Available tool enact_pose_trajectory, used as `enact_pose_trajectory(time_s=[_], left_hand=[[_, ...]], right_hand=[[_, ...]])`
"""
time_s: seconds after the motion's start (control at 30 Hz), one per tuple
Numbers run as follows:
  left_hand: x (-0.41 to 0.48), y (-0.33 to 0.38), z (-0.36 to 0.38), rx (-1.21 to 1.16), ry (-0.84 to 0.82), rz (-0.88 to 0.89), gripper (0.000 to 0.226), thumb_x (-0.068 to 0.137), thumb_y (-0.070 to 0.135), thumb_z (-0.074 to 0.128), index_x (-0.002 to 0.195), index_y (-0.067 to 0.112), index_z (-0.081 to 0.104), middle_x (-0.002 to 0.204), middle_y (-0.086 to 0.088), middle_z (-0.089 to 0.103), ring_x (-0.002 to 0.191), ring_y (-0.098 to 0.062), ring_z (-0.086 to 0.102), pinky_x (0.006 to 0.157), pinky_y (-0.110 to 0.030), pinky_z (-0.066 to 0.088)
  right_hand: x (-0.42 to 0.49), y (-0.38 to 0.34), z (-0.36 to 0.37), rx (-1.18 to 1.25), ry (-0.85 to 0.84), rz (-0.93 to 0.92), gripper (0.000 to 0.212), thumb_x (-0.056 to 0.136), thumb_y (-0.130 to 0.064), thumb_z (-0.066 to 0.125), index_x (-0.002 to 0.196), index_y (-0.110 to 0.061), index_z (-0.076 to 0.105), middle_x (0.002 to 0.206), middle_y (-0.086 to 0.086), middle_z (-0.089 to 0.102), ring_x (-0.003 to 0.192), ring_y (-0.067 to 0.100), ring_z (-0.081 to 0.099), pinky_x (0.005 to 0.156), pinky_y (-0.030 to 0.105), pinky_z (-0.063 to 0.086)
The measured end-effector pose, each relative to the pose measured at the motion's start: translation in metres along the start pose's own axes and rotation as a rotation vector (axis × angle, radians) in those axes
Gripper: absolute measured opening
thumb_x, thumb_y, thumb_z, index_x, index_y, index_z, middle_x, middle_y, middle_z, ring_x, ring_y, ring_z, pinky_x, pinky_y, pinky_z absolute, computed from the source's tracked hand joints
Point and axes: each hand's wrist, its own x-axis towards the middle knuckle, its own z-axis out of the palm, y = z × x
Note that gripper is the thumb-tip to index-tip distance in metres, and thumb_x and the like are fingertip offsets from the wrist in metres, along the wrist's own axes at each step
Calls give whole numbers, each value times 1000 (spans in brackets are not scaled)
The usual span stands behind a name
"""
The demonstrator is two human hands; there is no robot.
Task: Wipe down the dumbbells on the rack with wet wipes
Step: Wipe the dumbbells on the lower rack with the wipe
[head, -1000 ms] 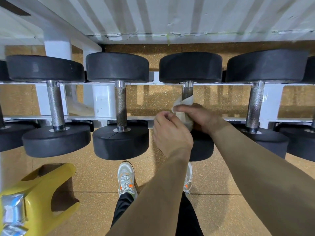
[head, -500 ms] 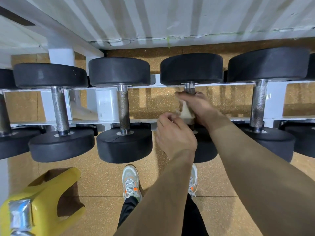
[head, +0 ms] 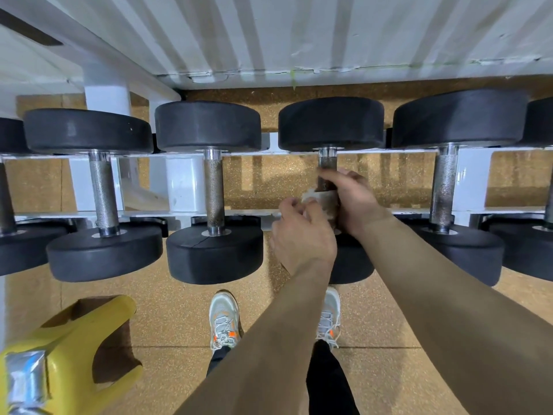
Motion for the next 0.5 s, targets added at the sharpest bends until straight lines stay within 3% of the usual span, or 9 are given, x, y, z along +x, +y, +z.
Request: enact_pose_trajectory(time_s=[0.07, 0.1, 0.17, 0.23, 0.3, 0.37, 0.43, 0.5], left_hand=[[5, -2, -4, 92, -137, 25, 43, 94, 60, 48, 125, 32, 56, 106, -2, 68, 107, -27, 58, 101, -47, 44], [8, -2, -6, 121, -193, 51, 42, 92, 62, 50, 121, 33, 58, 103, 0, 69, 105, -27, 60, 99, -47, 46], [16, -2, -11, 93, -249, 34, 40, 92, 60, 56, 122, 33, 59, 105, 6, 70, 103, -23, 63, 96, -42, 49], [25, 3, -17, -67, -227, -25, 25, 95, 43, 62, 118, 33, 63, 102, 12, 68, 99, -18, 64, 89, -34, 52], [29, 11, -23, -244, -203, 7, 8, 94, 24, 61, 97, 30, 66, 95, 10, 69, 92, -16, 65, 73, -27, 52], [30, 23, -28, -344, -250, 100, 12, 93, 15, 62, 90, 26, 65, 91, 8, 68, 83, -8, 64, 63, -18, 47], [31, 33, -34, -410, -306, 175, 13, 91, 8, 66, 92, 21, 67, 86, 10, 67, 74, 1, 62, 64, -15, 49], [37, 36, -37, -469, -308, 192, 13, 91, 7, 69, 89, 20, 69, 86, 8, 70, 77, -2, 66, 71, -25, 56]], right_hand=[[-5, -1, -11, 131, -46, 41, 18, 88, -27, 66, 98, -12, 66, 93, 7, 72, 84, 26, 69, 70, 36, 57], [-7, -1, -17, 184, -47, 41, 11, 92, -21, 57, 95, -13, 65, 89, 4, 71, 84, 24, 66, 72, 35, 54], [-8, 2, -28, 195, -10, 12, 19, 92, -5, 50, 103, -12, 63, 96, 5, 71, 93, 24, 65, 80, 34, 50], [-12, 4, -34, 31, 19, -75, 25, 94, 3, 53, 110, -12, 64, 107, 8, 71, 101, 25, 66, 84, 34, 51], [-13, 6, -39, -254, -7, -176, 29, 92, 5, 58, 113, -13, 65, 108, 7, 71, 100, 26, 69, 82, 38, 55], [-15, 5, -43, -462, -73, -207, 32, 87, -1, 66, 117, -15, 64, 107, 8, 72, 97, 26, 71, 80, 42, 60], [-19, 1, -47, -559, -103, -217, 30, 85, -6, 68, 113, -14, 64, 105, 14, 71, 90, 28, 72, 74, 46, 60], [-21, -2, -55, -596, -146, -256, 16, 88, -7, 67, 103, -10, 68, 98, 17, 72, 84, 26, 71, 75, 46, 57]])
